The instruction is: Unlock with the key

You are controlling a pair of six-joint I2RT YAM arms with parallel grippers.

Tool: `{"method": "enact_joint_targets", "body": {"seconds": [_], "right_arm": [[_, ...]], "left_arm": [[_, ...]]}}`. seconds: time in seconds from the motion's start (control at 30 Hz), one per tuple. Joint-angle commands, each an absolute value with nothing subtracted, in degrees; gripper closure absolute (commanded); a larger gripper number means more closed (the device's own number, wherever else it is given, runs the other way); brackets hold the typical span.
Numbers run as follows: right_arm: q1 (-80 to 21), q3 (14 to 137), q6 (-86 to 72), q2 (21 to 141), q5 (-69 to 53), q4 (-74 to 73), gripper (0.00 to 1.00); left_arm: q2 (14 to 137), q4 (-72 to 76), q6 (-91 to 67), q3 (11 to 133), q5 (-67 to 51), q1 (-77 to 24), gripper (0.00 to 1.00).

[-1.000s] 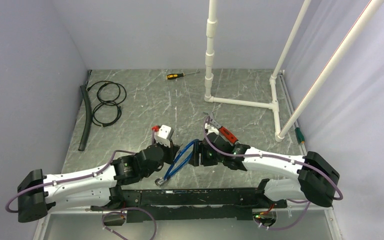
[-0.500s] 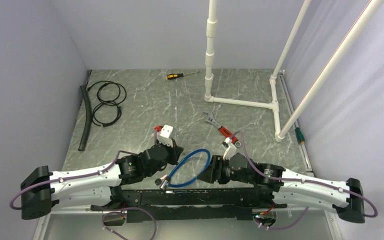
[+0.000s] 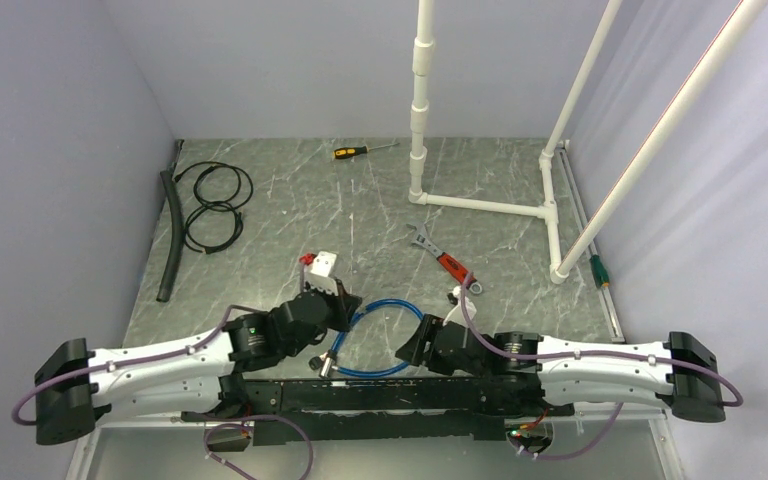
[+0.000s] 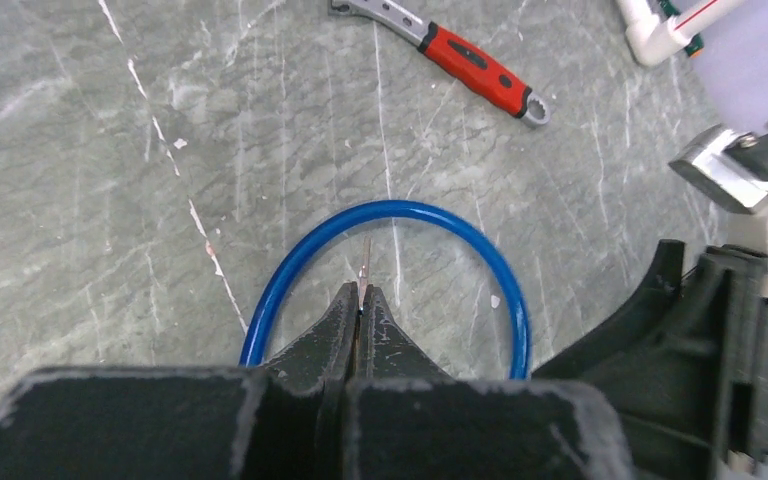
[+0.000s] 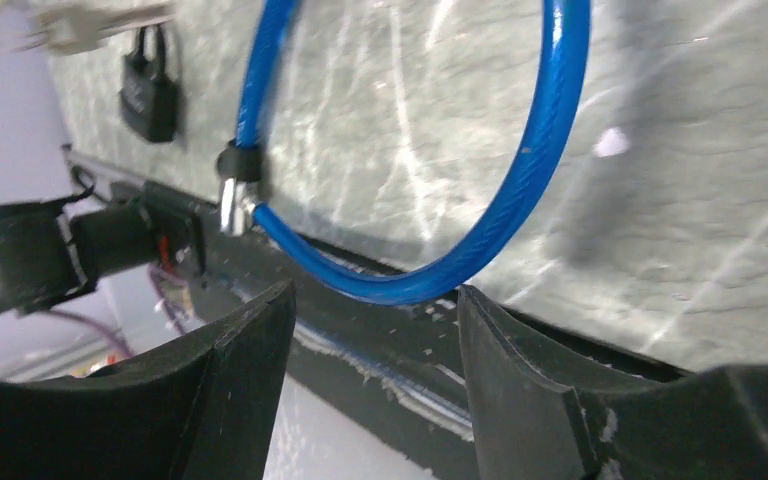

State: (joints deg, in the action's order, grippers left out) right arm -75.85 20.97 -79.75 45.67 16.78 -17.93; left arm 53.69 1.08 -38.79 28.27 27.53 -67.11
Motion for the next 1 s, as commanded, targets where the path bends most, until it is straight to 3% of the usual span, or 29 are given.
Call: {"method": "enact_joint_targets", "body": {"seconds": [0.0, 0.17, 0.43, 0.67, 0.87, 0.97], "right_arm": [[-75.7, 18.8, -83.9, 46.5, 26.7, -16.0, 0.39], [-70.2, 19.5, -81.4, 51.4, 26.2, -13.6, 0.41], [-69.9, 28.1, -91.8, 60.5, 23.0, -28.2, 0.38], [-71.9, 32.4, -95.8, 69.3, 24.0, -31.0, 0.46], [-70.9, 35.7, -93.5, 73.4, 27.5, -31.7, 0.55], [-69.5, 36.6, -90.4, 75.0, 29.4, -31.5, 0.68]], "left_arm": [[47.8, -1.9, -40.6, 27.2, 30.4, -67.3, 1.0], [43.2, -7.4, -40.6, 28.1, 31.5, -67.3, 1.0], [40.7, -28.7, -37.1, 41.9, 32.0, -67.3, 1.0], [43.2, -43.6, -28.9, 56.8, 35.1, -67.3, 1.0], [41.0, -48.7, -27.9, 57.4, 37.7, -67.3, 1.0], [38.4, -49.7, -28.0, 56.6, 37.2, -67.3, 1.0]]}}
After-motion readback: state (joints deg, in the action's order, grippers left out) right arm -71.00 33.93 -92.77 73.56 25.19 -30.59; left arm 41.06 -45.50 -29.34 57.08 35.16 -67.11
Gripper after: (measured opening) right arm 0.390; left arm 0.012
